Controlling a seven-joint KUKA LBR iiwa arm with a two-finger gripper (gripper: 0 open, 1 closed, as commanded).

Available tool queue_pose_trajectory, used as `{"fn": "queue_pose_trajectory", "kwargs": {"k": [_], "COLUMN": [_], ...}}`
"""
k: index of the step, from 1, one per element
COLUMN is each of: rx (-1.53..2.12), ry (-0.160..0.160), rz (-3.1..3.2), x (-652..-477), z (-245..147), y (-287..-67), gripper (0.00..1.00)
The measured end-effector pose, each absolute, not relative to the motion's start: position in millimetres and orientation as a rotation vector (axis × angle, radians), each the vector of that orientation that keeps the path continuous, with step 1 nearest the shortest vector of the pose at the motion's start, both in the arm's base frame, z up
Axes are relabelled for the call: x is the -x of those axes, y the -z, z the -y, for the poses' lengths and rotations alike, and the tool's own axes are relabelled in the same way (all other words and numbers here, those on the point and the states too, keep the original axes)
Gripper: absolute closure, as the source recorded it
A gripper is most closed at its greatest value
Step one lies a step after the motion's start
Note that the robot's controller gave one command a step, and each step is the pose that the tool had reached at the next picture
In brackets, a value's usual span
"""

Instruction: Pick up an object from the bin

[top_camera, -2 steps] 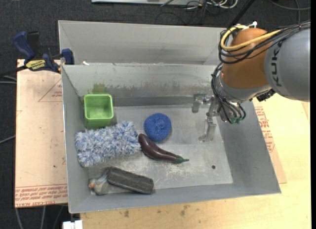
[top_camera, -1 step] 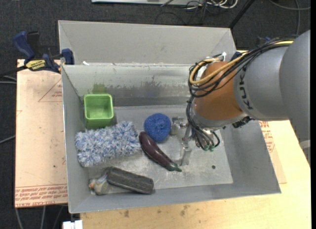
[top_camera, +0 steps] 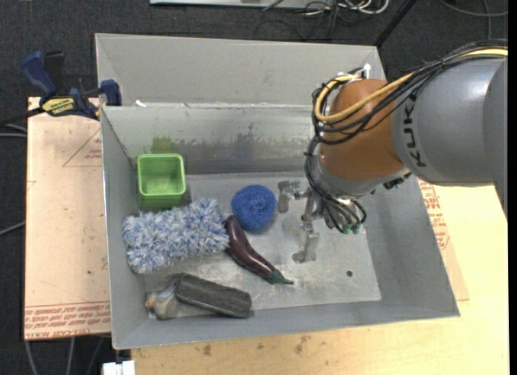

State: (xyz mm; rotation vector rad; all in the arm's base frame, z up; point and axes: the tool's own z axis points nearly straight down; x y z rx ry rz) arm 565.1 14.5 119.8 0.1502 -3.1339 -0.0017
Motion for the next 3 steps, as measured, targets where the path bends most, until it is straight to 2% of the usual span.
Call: {"fn": "queue_pose_trajectory", "kwargs": {"k": [1, 2, 3], "rx": [0.042, 0.066, -0.074], "ry": [0.002, 0.002, 0.004], "rz": [3.149, 3.146, 3.165], "x": [-583.2, -628.8, -628.2], "z": [-48, -70, -73], "y": [-125, -87, -78], "gripper": [0.0, 0.0, 1.0]}}
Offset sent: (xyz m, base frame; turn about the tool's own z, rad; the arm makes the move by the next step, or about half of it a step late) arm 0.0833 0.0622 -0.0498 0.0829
